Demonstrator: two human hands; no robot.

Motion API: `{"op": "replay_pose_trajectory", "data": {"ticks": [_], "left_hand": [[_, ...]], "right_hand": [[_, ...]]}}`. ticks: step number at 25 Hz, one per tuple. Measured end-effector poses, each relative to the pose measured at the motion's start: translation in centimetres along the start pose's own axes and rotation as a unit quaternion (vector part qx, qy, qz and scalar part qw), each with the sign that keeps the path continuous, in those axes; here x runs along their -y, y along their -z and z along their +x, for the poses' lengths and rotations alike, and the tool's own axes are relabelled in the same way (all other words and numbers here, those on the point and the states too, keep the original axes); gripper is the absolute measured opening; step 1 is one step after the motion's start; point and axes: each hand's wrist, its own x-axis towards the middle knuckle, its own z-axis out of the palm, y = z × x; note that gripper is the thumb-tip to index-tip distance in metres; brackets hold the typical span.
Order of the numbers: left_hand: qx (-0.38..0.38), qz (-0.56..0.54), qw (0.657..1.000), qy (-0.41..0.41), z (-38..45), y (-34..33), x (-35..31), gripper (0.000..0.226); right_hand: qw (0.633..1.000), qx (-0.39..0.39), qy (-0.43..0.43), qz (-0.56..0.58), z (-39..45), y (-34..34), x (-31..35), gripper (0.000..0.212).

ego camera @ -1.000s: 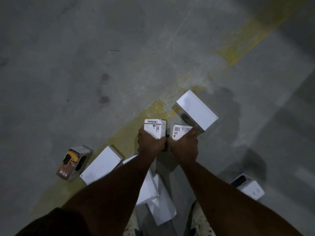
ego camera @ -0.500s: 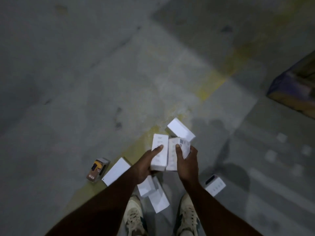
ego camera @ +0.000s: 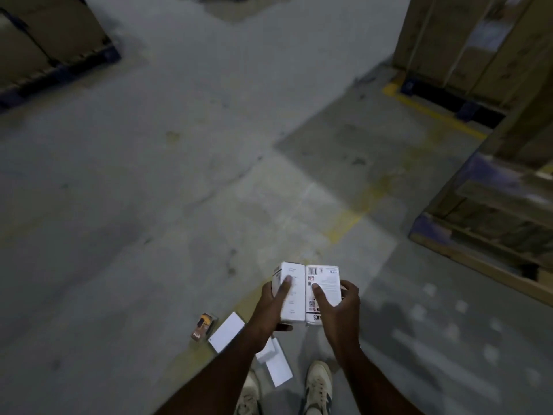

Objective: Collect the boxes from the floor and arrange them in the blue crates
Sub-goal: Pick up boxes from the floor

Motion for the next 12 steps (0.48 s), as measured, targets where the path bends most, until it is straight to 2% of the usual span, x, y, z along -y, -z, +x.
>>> {"op": "replay_pose_trajectory", "data": {"ticks": [1,4,9,12], "left_hand": [[-0.007,0.003,1.0,-0.013,-1.6,-0.2,-0.9,0.047],[-0.002,0.017,0.998,-0.063,-5.6,-0.4,-2.4,0.057],[0.058,0.018,0.994,-0.088,-10.7,0.9,-2.2,0.051],[0.119,0.028,0.989,-0.084,-12.9,1.8,-1.0,0.068]], "right_hand": [[1.0,-0.001,0.004,0.012,-1.1,0.9,1.0,0.062],[0.999,-0.01,0.02,0.041,-4.2,3.1,3.2,0.067],[0.998,-0.044,0.039,0.02,-9.5,7.1,5.1,0.06],[0.996,-0.084,0.037,0.02,-13.1,8.9,4.8,0.064]]}}
